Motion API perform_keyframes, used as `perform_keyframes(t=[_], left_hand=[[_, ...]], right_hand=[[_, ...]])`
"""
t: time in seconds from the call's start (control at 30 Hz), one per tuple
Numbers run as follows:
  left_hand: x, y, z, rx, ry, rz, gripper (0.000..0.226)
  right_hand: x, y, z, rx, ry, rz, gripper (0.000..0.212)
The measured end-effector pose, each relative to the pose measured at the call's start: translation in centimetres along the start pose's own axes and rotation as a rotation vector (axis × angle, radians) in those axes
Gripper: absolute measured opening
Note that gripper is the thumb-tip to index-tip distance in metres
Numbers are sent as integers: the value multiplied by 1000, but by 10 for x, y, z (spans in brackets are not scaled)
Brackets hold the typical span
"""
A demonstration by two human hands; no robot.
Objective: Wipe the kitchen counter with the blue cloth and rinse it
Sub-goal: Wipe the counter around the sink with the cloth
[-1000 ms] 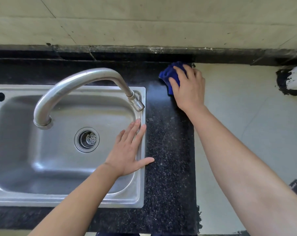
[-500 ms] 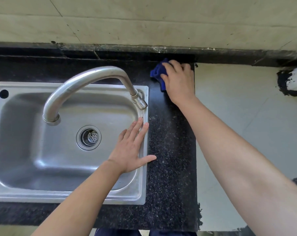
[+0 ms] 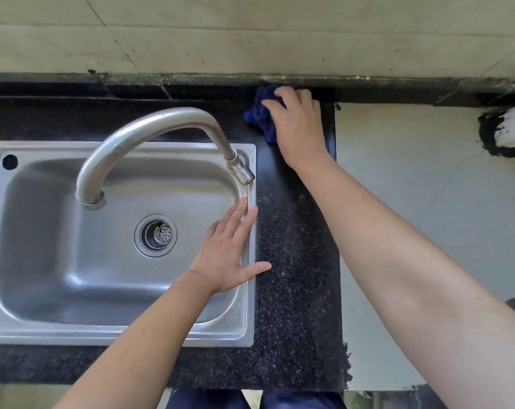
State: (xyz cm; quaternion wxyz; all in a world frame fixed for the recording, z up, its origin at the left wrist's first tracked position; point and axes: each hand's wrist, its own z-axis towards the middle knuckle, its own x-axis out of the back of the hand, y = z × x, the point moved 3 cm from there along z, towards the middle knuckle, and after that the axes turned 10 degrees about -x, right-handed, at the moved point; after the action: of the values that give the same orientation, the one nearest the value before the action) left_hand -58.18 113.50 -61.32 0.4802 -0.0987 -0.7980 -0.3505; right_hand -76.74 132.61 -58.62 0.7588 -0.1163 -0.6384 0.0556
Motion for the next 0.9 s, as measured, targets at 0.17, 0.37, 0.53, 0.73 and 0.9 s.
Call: perform_keyframes(t=[0.17,0.37,0.53,0.73,0.9], left_hand=[[0,0,0,-2,-11,-5,107],[-1,0,0,5,15,-26,107],[0,2,-1,31,-2,-23,108],[4,4,-1,76,-53,3,110],[14,11,5,151,-114,62,110]], right_hand=[[27,68,-35,-239,-70,-43,34],[2,-2,-21,-271,-195,-97,64],[1,-8,-46,-56,-264,-24,56],[31,73,-73,-31,-255,-39,51],[15,55,-36,-164,-330,-81,56]])
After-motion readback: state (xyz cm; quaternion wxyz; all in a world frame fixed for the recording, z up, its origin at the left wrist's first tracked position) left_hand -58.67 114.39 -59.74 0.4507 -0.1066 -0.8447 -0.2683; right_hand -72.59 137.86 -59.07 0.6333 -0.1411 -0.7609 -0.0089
